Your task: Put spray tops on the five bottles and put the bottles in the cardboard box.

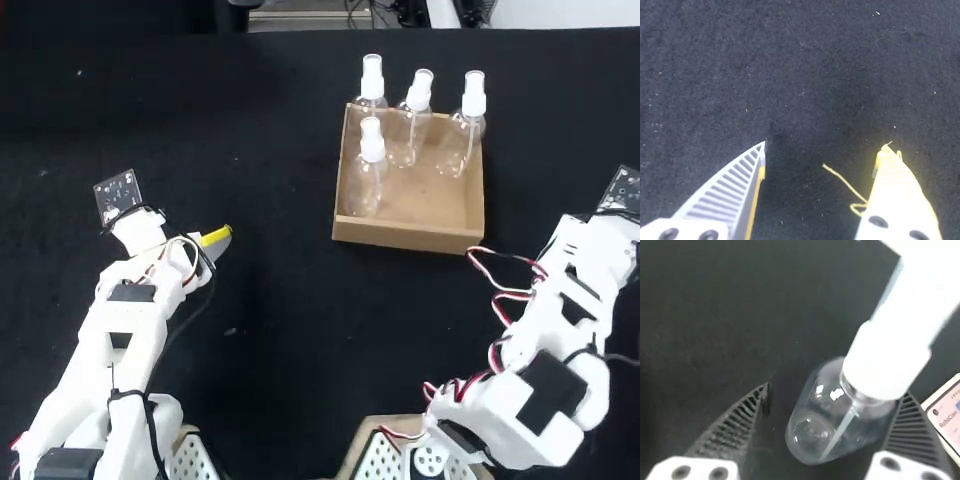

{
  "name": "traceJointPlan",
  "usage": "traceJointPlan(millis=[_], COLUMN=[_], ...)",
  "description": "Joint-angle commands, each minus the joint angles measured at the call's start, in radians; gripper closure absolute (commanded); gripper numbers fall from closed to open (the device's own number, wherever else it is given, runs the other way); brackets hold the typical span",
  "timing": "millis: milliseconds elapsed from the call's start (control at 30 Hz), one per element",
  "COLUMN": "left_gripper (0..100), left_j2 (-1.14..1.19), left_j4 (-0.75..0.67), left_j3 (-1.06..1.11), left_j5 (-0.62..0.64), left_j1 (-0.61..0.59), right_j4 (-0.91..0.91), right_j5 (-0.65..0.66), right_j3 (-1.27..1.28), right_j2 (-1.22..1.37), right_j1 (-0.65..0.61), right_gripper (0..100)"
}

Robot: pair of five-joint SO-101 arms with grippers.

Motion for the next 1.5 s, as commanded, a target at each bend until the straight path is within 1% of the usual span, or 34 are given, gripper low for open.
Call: traceJointPlan(millis=[0, 400, 900, 1133, 1467], left_gripper=[68, 67, 67, 67, 67], left_j2=[0.002, 0.002, 0.002, 0.002, 0.002], left_j4=[-0.018, -0.018, -0.018, -0.018, -0.018], left_j3=[-0.007, -0.008, -0.007, -0.007, -0.007], left_j5=[0.012, 0.012, 0.012, 0.012, 0.012], left_j1=[0.01, 0.01, 0.01, 0.01, 0.01], right_j4=[-0.034, -0.031, -0.032, -0.032, -0.032], right_j5=[0.0, 0.0, 0.0, 0.0, 0.0], right_j3=[-0.07, -0.116, -0.067, -0.045, -0.045], right_j2=[-0.007, 0.004, 0.002, 0.002, 0.004], right_j1=[0.018, 0.017, 0.021, 0.055, 0.035], right_gripper=[67.3, 67.3, 67.3, 67.3, 67.3])
